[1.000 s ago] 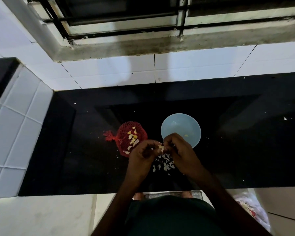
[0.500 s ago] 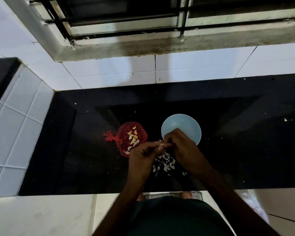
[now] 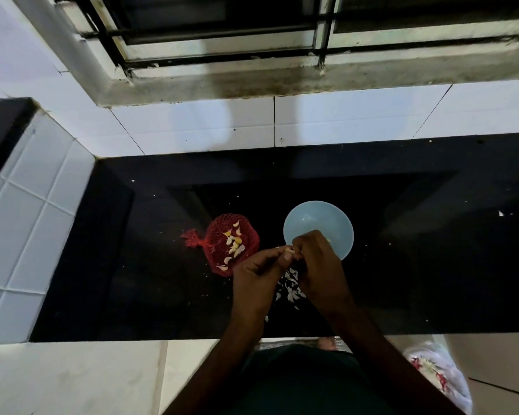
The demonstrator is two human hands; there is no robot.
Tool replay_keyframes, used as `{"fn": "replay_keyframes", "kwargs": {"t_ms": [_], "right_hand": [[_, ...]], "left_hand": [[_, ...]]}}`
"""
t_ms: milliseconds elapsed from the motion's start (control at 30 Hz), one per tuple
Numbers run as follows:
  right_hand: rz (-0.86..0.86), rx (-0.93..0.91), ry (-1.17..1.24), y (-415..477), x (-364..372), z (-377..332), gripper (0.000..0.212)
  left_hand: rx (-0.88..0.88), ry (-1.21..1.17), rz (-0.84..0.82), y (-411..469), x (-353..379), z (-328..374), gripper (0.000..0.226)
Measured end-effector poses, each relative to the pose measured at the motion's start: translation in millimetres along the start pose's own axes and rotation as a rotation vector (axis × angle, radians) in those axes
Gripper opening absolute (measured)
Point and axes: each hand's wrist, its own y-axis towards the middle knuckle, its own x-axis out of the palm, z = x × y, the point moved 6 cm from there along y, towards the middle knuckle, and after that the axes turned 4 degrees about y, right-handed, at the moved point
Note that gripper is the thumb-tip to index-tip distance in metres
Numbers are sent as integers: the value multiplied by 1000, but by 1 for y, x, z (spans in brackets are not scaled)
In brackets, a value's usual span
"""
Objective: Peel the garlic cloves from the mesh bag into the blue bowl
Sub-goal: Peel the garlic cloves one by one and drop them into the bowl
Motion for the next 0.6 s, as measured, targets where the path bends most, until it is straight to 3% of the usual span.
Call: {"fn": "replay_keyframes", "kwargs": {"t_ms": [200, 267, 367, 467, 600], "right_hand": [[-45, -146, -82, -5, 5, 7, 33], [-15, -55, 64, -6, 5, 10, 38], [20, 72, 303, -7, 6, 8, 15], [-64, 162, 430, -4, 4, 9, 3], [-118, 128, 425, 6, -15, 8, 16]], "left_hand": [[-306, -150, -64, -1, 11, -13, 15], [-266, -185, -76, 1, 11, -13, 23], [-145, -136, -67, 1, 6, -9, 23], [-61, 0, -54, 5, -7, -4, 15], [49, 219, -131, 11, -15, 4, 17]]}}
